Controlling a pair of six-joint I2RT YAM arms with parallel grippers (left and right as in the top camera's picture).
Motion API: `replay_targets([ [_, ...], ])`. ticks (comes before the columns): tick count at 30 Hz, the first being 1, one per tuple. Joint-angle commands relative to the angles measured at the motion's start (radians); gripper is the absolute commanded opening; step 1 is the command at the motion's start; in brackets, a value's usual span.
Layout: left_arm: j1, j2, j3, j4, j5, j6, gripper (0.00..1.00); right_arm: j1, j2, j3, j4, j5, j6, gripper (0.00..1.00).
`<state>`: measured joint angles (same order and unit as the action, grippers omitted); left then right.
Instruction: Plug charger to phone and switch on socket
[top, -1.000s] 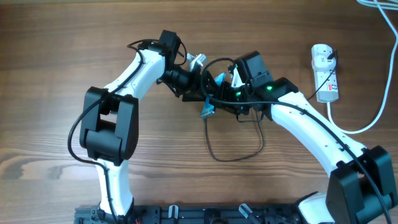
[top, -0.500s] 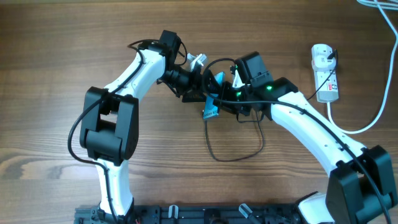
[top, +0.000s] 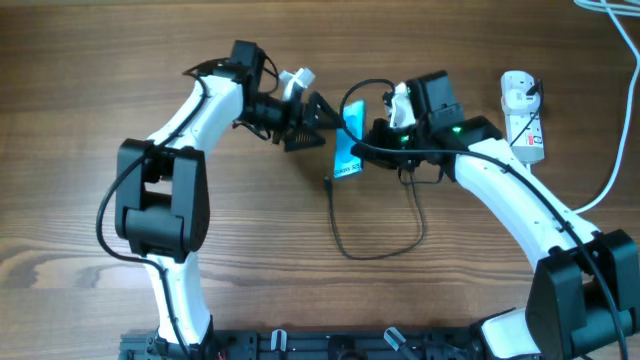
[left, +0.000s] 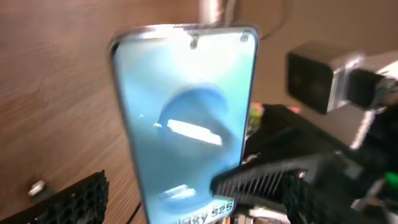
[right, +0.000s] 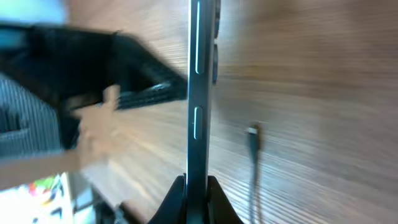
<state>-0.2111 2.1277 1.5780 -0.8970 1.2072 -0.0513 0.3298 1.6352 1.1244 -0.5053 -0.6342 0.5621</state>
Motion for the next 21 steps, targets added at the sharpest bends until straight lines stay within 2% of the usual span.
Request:
replay_targets([
  [1, 0.011, -0.043, 0.000, 0.131, 0.362, 0.022, 0.91, -0.021, 0.008, 0.013, 0.092, -0.285, -0.156, 0.04],
  [3, 0.008, -0.047, 0.000, 0.168, 0.370, 0.014, 0.89, -0.022, 0.008, 0.013, 0.154, -0.336, -0.169, 0.04],
  [6, 0.008, -0.056, 0.000, 0.182, 0.370, 0.014, 0.79, -0.022, 0.009, 0.013, 0.232, -0.332, -0.169, 0.04],
  [15, 0.039, -0.275, 0.000, 0.262, 0.370, 0.014, 0.77, -0.023, 0.009, 0.013, 0.358, -0.328, -0.164, 0.04],
  [18, 0.060, -0.334, 0.000, 0.262, 0.370, 0.014, 0.74, -0.023, 0.009, 0.013, 0.453, -0.333, -0.094, 0.04],
  [21, 0.082, -0.361, 0.000, 0.262, 0.370, 0.013, 0.61, -0.023, 0.009, 0.013, 0.512, -0.333, -0.037, 0.04],
])
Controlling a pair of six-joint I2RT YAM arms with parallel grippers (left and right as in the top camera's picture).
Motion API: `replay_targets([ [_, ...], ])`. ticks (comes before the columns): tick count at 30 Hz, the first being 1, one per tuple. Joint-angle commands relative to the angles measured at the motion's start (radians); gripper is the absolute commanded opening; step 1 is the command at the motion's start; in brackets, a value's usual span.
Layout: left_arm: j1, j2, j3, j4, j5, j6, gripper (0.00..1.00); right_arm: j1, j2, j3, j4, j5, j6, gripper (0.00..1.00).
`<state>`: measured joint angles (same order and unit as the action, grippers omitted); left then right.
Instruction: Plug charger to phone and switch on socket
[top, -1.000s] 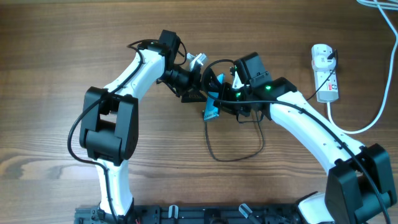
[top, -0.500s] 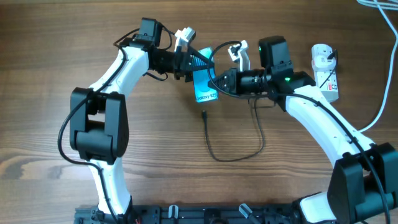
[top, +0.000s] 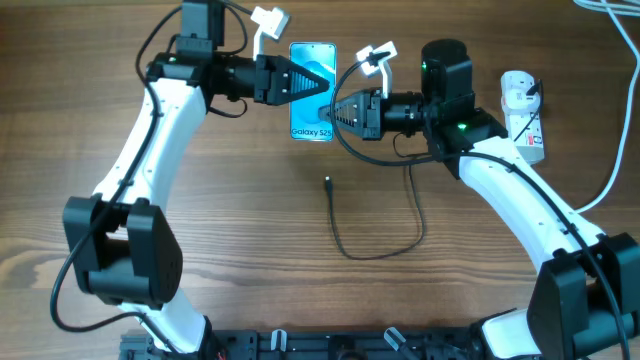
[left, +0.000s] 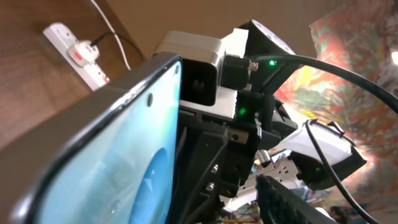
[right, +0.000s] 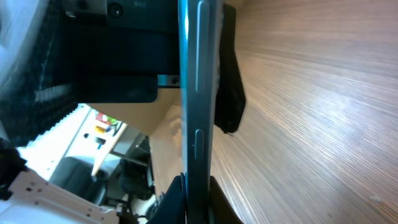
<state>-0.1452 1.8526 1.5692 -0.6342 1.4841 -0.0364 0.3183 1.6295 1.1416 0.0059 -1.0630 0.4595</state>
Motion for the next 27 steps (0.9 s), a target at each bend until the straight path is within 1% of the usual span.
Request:
replay_targets([
  [1, 0.020, -0.088, 0.009, -0.001, 0.093, -0.003, 0.59, -0.011, 0.014, -0.005, -0.001, 0.096, 0.065, 0.04],
  [2, 0.023, -0.088, 0.009, -0.001, 0.093, -0.005, 0.57, -0.011, 0.014, -0.005, -0.007, 0.096, 0.068, 0.04],
  [5, 0.024, -0.088, 0.009, -0.001, 0.093, -0.005, 0.34, -0.011, 0.014, -0.005, -0.015, 0.095, 0.103, 0.04],
  [6, 0.024, -0.088, 0.009, -0.002, 0.093, -0.005, 0.30, -0.011, 0.014, -0.005, -0.015, 0.096, 0.110, 0.04],
  [7, 0.024, -0.088, 0.009, -0.002, 0.093, -0.005, 0.28, -0.011, 0.014, -0.005, -0.015, 0.095, 0.117, 0.04],
  [9, 0.024, -0.088, 0.009, -0.001, 0.093, -0.023, 0.21, -0.011, 0.014, -0.005, -0.022, 0.096, 0.117, 0.04],
  [12, 0.024, -0.088, 0.009, -0.001, 0.093, -0.024, 0.17, -0.011, 0.014, -0.005, -0.027, 0.094, 0.117, 0.04],
  [14, 0.024, -0.088, 0.009, -0.001, 0.093, -0.024, 0.06, -0.011, 0.014, -0.005, -0.027, 0.084, 0.119, 0.04],
  [15, 0.024, -0.088, 0.009, -0.001, 0.093, -0.024, 0.04, -0.011, 0.014, -0.005, -0.026, 0.084, 0.119, 0.10],
  [17, 0.024, -0.088, 0.009, -0.004, 0.084, -0.024, 0.04, -0.014, 0.014, -0.005, -0.023, 0.084, 0.119, 0.45],
  [18, 0.024, -0.088, 0.009, -0.013, 0.072, -0.024, 0.04, -0.020, 0.014, -0.005, -0.021, 0.080, 0.120, 0.57],
  [20, 0.024, -0.087, 0.009, -0.034, 0.045, -0.023, 0.04, -0.045, 0.014, -0.005, -0.018, 0.047, 0.120, 0.65],
  [22, 0.024, -0.087, 0.009, -0.059, 0.004, -0.023, 0.04, -0.072, 0.014, -0.005, -0.018, 0.021, 0.120, 0.66],
  [23, 0.024, -0.087, 0.009, -0.091, -0.040, -0.023, 0.04, -0.091, 0.014, -0.005, -0.019, 0.012, 0.120, 0.68],
  [25, 0.021, -0.087, 0.009, -0.179, -0.151, -0.023, 0.04, -0.130, 0.014, -0.005, -0.044, 0.015, 0.119, 0.71],
  [26, 0.009, -0.087, 0.009, -0.267, -0.293, -0.023, 0.04, -0.154, 0.014, -0.005, -0.080, 0.034, 0.116, 0.72],
  [27, -0.003, -0.087, 0.009, -0.315, -0.383, -0.023, 0.04, -0.172, 0.014, -0.005, -0.122, 0.068, 0.116, 0.73],
])
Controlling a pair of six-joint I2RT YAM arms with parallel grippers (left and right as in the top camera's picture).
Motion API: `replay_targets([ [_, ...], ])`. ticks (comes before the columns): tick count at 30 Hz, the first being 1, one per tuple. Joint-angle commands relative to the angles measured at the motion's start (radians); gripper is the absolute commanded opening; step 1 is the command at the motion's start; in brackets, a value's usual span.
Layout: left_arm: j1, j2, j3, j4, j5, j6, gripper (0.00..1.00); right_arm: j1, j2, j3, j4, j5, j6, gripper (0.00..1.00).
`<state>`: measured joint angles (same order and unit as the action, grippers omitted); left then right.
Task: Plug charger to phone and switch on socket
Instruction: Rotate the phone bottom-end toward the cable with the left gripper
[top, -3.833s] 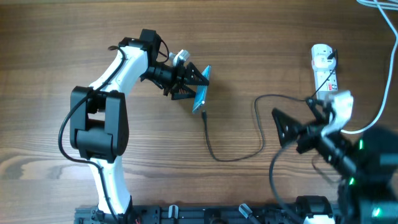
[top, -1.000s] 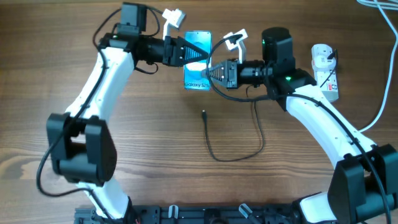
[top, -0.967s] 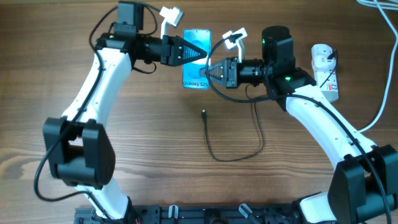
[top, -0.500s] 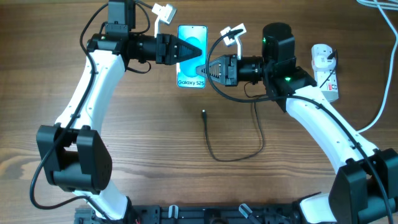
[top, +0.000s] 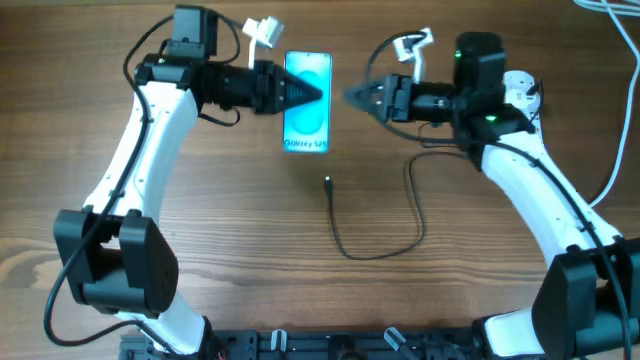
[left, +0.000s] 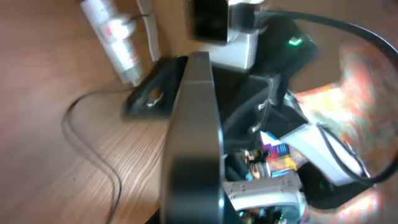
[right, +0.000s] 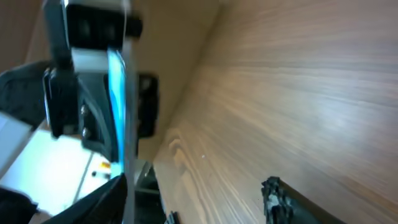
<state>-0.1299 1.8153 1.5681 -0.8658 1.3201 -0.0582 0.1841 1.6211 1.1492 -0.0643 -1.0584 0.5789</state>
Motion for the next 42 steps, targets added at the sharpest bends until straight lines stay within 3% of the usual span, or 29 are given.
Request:
replay_targets([
  [1, -0.046, -0.050, 0.004, -0.137, -0.328, -0.002, 0.04, -0.058, 0.023, -0.012, -0.123, 0.148, -0.003, 0.77],
  [2, -0.077, -0.050, -0.006, -0.161, -0.386, -0.002, 0.04, -0.074, 0.023, -0.012, -0.201, 0.268, -0.003, 0.92],
  [3, -0.116, -0.050, -0.029, -0.165, -0.425, -0.002, 0.04, -0.086, 0.023, -0.012, -0.297, 0.442, -0.003, 0.98],
  [5, -0.177, -0.050, -0.082, -0.164, -0.480, -0.011, 0.04, -0.086, 0.023, -0.012, -0.408, 0.661, -0.002, 1.00],
  [8, -0.237, -0.050, -0.200, -0.113, -0.578, -0.117, 0.04, -0.086, 0.023, -0.012, -0.545, 0.895, -0.003, 1.00],
  [15, -0.321, -0.050, -0.408, 0.113, -0.487, -0.381, 0.04, -0.086, 0.023, -0.012, -0.565, 0.906, -0.002, 1.00],
  [20, -0.402, -0.050, -0.411, 0.115, -0.478, -0.679, 0.05, -0.086, 0.023, -0.012, -0.548, 0.906, -0.002, 1.00],
  [21, -0.425, -0.050, -0.411, 0.115, -0.468, -0.773, 0.11, -0.086, 0.023, -0.012, -0.548, 0.906, 0.000, 1.00],
  [23, -0.444, -0.050, -0.410, 0.138, -0.379, -0.849, 0.04, -0.086, 0.023, -0.012, -0.547, 0.906, 0.000, 1.00],
  [28, -0.433, -0.050, -0.410, 0.186, -0.087, -0.849, 0.04, -0.086, 0.023, -0.012, -0.541, 0.906, 0.000, 1.00],
  [35, -0.432, -0.050, -0.410, 0.189, -0.018, -0.928, 0.05, -0.086, 0.023, -0.012, -0.539, 0.906, 0.000, 1.00],
  [38, -0.415, -0.050, -0.410, 0.201, 0.096, -0.930, 0.04, -0.086, 0.023, -0.012, -0.539, 0.906, 0.000, 1.00],
  [40, -0.389, -0.050, -0.410, 0.201, 0.257, -0.949, 0.04, -0.086, 0.023, -0.012, -0.539, 0.906, 0.000, 1.00],
  [42, -0.375, -0.050, -0.410, 0.197, 0.257, -0.985, 0.04, -0.086, 0.023, -0.012, -0.539, 0.906, 0.000, 1.00],
])
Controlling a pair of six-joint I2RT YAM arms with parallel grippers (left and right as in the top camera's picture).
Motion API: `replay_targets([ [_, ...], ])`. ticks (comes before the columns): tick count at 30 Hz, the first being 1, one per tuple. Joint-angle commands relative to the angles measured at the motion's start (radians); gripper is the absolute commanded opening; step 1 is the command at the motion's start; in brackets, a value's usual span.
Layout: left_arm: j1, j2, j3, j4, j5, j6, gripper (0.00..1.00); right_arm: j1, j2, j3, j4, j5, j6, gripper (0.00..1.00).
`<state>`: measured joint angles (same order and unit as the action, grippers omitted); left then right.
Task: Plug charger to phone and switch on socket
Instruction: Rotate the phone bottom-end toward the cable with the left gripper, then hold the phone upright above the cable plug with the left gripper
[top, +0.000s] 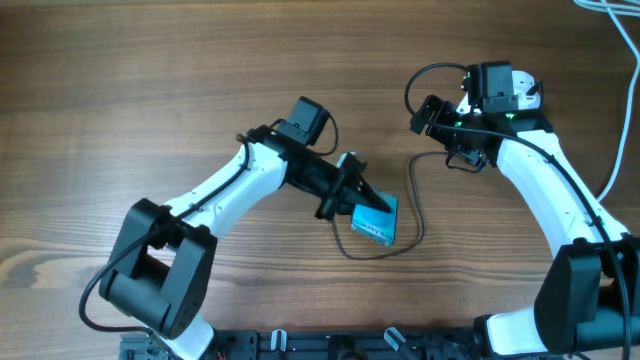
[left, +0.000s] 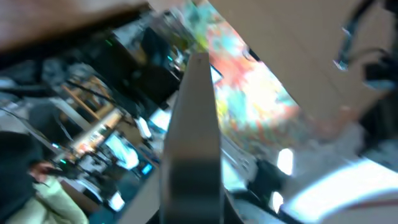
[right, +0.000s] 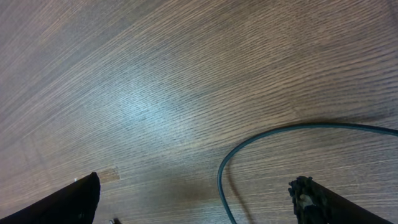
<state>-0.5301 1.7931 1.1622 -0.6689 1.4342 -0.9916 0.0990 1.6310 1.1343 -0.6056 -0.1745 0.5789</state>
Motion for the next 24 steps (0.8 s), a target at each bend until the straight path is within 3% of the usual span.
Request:
replay_targets([
  [1, 0.035, -0.028, -0.005, 0.000, 0.143, -0.069, 0.04, -0.001, 0.013, 0.003, 0.002, 0.022, 0.000, 1.00],
  [14, 0.053, -0.028, -0.005, 0.000, 0.142, -0.161, 0.04, -0.001, 0.013, 0.003, 0.008, 0.022, 0.001, 1.00],
  [19, 0.064, -0.028, -0.005, -0.001, 0.132, -0.316, 0.04, -0.001, 0.013, 0.003, 0.014, 0.022, 0.001, 1.00],
  [24, 0.101, -0.028, -0.005, 0.000, 0.129, -0.326, 0.04, -0.001, 0.013, 0.003, 0.014, 0.022, 0.001, 1.00],
])
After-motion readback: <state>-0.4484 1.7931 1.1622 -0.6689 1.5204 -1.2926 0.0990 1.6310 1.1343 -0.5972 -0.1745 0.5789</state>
